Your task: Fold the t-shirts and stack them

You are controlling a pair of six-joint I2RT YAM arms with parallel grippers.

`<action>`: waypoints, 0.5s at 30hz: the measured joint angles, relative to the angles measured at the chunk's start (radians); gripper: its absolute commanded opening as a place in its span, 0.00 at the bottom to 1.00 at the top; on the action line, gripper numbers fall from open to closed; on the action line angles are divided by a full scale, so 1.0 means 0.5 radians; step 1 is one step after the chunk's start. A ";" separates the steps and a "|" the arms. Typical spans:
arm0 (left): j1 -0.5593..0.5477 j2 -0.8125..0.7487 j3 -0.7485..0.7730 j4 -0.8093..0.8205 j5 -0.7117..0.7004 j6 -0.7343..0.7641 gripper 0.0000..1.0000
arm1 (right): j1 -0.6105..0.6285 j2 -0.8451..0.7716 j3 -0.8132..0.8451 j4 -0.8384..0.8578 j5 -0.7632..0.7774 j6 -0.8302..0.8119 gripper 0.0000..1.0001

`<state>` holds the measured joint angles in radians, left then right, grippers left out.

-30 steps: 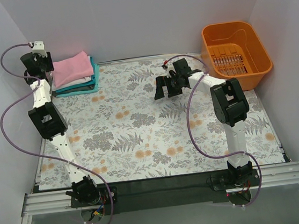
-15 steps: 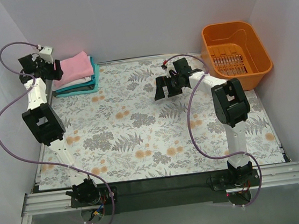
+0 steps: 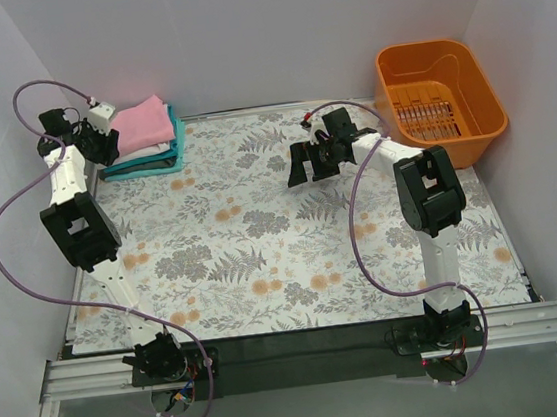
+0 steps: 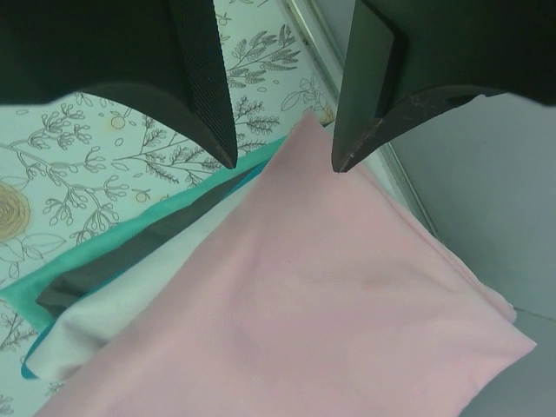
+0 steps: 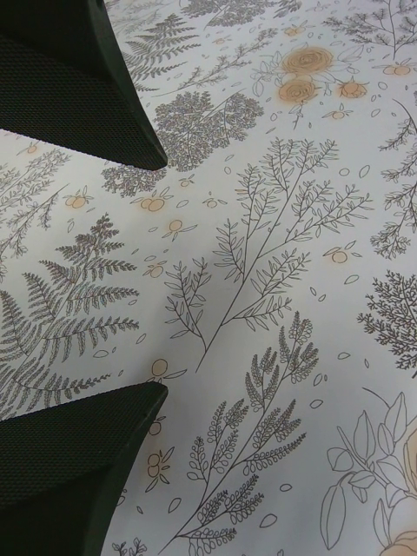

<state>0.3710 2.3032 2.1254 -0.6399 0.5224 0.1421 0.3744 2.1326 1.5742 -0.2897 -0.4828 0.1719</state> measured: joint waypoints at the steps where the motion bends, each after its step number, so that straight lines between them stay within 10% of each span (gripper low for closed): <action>1: 0.000 -0.001 0.002 -0.024 0.000 0.023 0.46 | 0.000 0.000 0.000 0.000 0.000 0.000 0.98; 15: -0.003 0.046 0.031 -0.008 -0.045 0.096 0.48 | 0.000 0.000 0.000 0.000 -0.005 0.001 0.98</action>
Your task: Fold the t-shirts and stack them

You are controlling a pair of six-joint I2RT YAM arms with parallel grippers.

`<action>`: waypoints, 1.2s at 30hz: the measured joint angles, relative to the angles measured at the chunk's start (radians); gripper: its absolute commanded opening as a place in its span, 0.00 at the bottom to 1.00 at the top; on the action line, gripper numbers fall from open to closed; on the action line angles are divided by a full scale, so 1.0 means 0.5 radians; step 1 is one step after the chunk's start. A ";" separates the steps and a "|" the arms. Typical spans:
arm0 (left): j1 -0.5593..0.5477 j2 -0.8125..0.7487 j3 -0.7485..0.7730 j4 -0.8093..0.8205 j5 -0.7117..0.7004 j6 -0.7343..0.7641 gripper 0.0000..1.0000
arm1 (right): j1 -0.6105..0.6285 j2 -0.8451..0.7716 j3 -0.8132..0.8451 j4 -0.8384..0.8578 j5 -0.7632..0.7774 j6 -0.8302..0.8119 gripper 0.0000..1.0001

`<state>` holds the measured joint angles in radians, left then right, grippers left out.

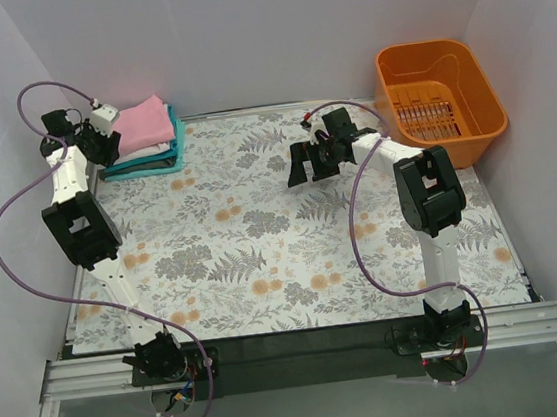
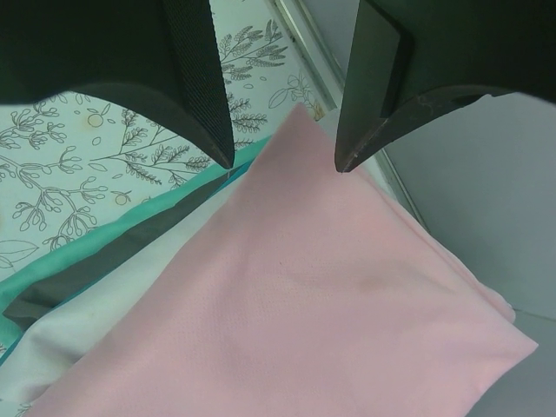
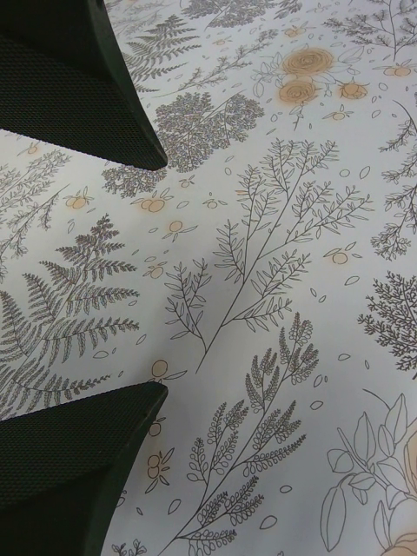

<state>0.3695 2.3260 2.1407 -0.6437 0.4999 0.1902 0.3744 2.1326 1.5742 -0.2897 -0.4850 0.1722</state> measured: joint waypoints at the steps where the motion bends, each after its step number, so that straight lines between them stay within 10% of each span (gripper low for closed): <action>1: -0.001 0.008 0.000 0.001 -0.004 0.002 0.48 | 0.000 0.000 0.000 0.000 0.000 0.000 0.98; 20: -0.015 0.086 0.003 0.101 -0.105 0.025 0.44 | 0.000 0.000 0.000 -0.002 0.000 0.001 0.98; 28: -0.021 0.114 0.002 0.101 -0.126 0.054 0.08 | 0.000 0.000 0.000 -0.002 0.000 0.008 0.98; 36: -0.017 0.114 0.003 0.117 -0.153 0.101 0.03 | 0.000 0.000 0.000 -0.002 -0.001 0.008 0.98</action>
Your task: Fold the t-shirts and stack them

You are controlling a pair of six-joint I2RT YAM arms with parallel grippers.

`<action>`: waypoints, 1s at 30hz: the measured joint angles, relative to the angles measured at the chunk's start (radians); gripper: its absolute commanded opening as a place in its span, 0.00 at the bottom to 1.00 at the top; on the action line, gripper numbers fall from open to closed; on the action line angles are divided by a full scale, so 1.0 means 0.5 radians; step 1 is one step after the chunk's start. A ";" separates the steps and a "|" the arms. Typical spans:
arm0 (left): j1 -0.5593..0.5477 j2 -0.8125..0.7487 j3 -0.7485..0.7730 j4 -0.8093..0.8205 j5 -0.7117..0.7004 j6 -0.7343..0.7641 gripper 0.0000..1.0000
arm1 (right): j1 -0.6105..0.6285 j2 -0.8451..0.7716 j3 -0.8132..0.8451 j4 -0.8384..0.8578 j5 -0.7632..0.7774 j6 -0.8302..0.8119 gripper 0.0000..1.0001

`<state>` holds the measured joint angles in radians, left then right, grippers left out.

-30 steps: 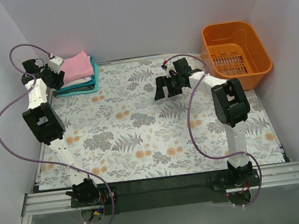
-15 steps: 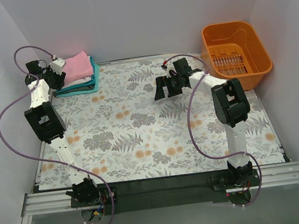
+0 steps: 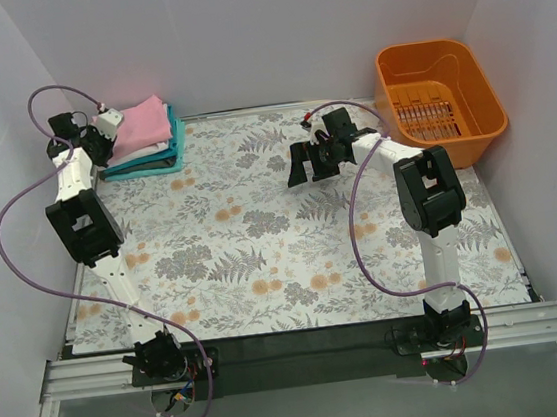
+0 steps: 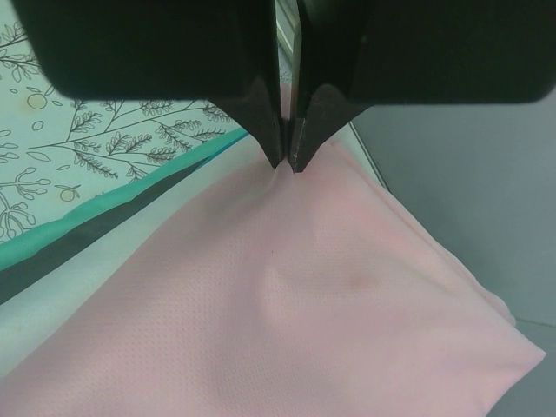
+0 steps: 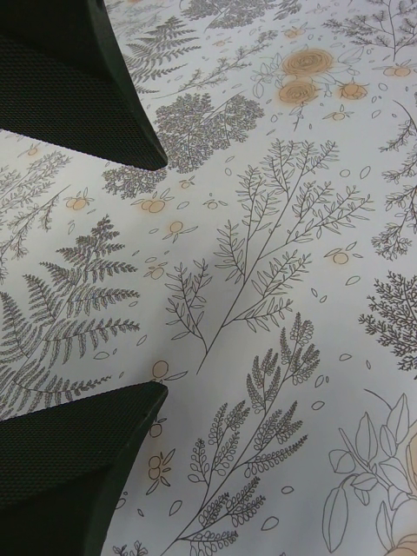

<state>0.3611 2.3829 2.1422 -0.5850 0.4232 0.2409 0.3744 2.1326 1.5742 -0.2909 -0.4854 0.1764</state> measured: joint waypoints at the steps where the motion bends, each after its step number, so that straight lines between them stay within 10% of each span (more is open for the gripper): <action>1: 0.003 0.000 0.003 0.002 -0.003 0.008 0.03 | 0.000 0.000 0.000 0.000 0.000 0.000 0.98; 19: 0.047 0.002 0.085 0.043 -0.068 0.188 0.04 | 0.000 0.000 0.000 -0.004 -0.001 0.005 0.98; 30: 0.054 -0.014 -0.121 -0.043 -0.074 0.346 0.36 | 0.000 0.000 0.000 -0.011 -0.002 -0.002 0.98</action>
<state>0.3882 2.3756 2.0815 -0.6064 0.3862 0.4137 0.3744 2.1326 1.5742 -0.2962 -0.4862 0.1753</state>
